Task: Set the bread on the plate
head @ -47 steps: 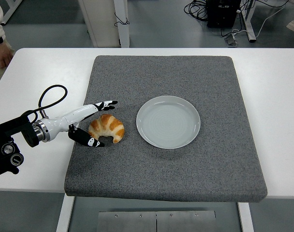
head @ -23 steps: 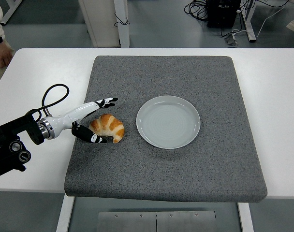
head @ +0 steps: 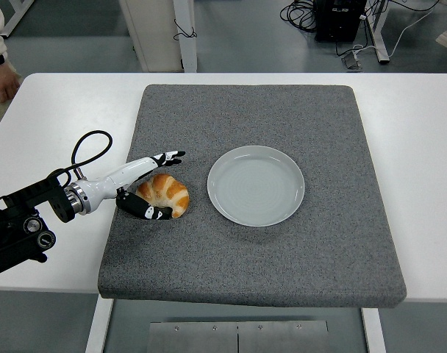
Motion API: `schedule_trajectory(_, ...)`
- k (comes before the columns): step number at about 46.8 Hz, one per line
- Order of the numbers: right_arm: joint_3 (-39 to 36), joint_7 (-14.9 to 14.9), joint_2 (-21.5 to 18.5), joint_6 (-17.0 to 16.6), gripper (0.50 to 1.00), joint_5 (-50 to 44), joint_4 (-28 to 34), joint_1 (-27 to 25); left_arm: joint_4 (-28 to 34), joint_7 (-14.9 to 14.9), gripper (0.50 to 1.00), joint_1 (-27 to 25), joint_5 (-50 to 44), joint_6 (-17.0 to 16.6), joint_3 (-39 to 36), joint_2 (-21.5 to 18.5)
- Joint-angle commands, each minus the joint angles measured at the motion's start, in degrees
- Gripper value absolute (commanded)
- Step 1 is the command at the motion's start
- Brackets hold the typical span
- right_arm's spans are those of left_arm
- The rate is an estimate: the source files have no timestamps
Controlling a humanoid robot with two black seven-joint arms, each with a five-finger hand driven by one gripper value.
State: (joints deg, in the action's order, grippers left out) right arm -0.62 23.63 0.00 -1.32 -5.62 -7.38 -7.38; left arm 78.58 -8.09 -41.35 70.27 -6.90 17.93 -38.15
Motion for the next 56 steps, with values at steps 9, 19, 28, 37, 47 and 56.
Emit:
schedule_trajectory(9,0.0,0.0,0.0,0.0,1.0,0.0,0.0,0.0,-0.4,-0.1,0.883,0.0,0.0,-0.1,0.0,-0.1)
schedule_trajectory(19,0.0,0.0,0.0,-0.1,1.0,0.0,0.0,0.0,-0.3,-0.1,0.778,0.7,-0.1,-0.2,0.1,0.0)
schedule_trajectory(28,0.0,0.0,0.0,-0.1,1.0,0.0,0.0,0.0,-0.3,-0.2,0.591,0.9,-0.1,-0.2,0.3,-0.1)
schedule_trajectory(37,0.0,0.0,0.0,0.0,1.0,0.0,0.0,0.0,-0.2,-0.2,0.537,-0.1,-0.5,-0.2,1.0,-0.9)
schedule_trajectory(47,0.0,0.0,0.0,0.0,1.0,0.0,0.0,0.0,-0.1,-0.3,0.5,-2.5,-0.8,-0.2,1.1,-2.3)
schedule_trajectory(56,0.0,-0.1,0.0,0.0,1.0,0.0,0.0,0.0,-0.1,-0.5,0.5,-4.1,-1.6,-0.1,1.1,-2.5)
